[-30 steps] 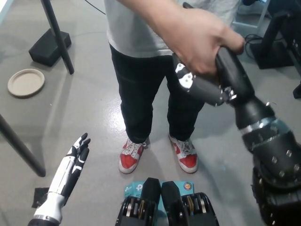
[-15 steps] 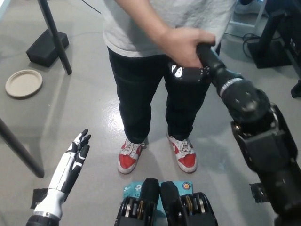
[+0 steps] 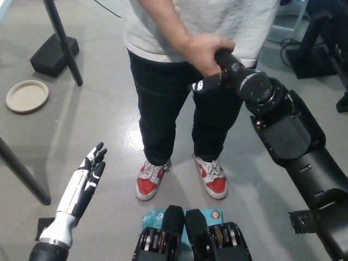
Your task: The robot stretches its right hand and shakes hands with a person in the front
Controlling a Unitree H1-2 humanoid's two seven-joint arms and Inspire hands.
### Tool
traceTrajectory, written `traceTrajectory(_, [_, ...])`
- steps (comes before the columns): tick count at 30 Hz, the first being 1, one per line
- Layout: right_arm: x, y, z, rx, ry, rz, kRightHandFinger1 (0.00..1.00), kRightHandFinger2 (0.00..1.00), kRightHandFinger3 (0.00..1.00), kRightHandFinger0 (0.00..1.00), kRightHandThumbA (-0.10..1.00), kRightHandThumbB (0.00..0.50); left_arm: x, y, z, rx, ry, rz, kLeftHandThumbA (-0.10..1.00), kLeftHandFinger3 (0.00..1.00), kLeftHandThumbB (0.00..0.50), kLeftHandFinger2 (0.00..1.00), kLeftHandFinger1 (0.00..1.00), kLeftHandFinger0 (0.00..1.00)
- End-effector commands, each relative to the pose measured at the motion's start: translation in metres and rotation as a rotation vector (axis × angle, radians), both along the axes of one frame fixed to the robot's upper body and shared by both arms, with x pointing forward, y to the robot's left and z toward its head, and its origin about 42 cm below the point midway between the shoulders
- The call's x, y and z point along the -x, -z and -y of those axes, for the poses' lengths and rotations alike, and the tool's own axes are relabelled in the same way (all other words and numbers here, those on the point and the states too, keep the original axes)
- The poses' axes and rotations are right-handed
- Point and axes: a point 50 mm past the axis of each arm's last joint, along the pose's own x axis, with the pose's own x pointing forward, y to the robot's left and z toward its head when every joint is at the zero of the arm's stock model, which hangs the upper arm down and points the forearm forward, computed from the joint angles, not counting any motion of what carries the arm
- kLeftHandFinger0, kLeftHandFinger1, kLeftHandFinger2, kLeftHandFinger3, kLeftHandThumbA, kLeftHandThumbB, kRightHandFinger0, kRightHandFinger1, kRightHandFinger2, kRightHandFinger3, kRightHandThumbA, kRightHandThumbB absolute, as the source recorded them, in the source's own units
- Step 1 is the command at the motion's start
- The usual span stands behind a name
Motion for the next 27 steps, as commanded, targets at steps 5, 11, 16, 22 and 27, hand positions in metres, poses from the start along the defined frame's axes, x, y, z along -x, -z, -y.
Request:
traceTrajectory(5, [0.004, -0.036, -0.001, 0.034, -0.045, 0.170, 1.00, 1.00, 1.00, 1.00, 0.92, 0.500, -0.006, -0.017, 0.000, -0.014, 0.027, 0.045, 1.00, 1.00, 0.044, 1.00, 1.00, 1.00])
traceTrajectory(11, [0.034, -0.044, 0.021, 0.020, -0.063, 0.280, 1.00, 1.00, 1.00, 1.00, 1.00, 0.500, -0.008, -0.020, -0.002, -0.042, 0.022, 0.049, 1.00, 1.00, 0.041, 1.00, 1.00, 1.00])
traceTrajectory(16, [0.092, -0.051, 0.041, -0.087, -0.071, 0.378, 1.00, 1.00, 1.00, 1.00, 0.98, 0.500, -0.006, -0.016, -0.004, -0.025, 0.013, 0.043, 1.00, 1.00, 0.049, 1.00, 1.00, 1.00])
traceTrajectory(22, [0.150, -0.047, 0.058, -0.193, -0.098, 0.445, 1.00, 1.00, 1.00, 1.00, 0.93, 0.500, -0.003, -0.013, -0.005, -0.012, 0.010, 0.035, 1.00, 1.00, 0.042, 1.00, 1.00, 1.00])
traceTrajectory(27, [0.196, -0.046, 0.078, -0.250, -0.100, 0.472, 1.00, 1.00, 1.00, 1.00, 0.91, 0.500, -0.004, -0.010, -0.006, -0.011, 0.004, 0.043, 1.00, 1.00, 0.033, 1.00, 1.00, 1.00])
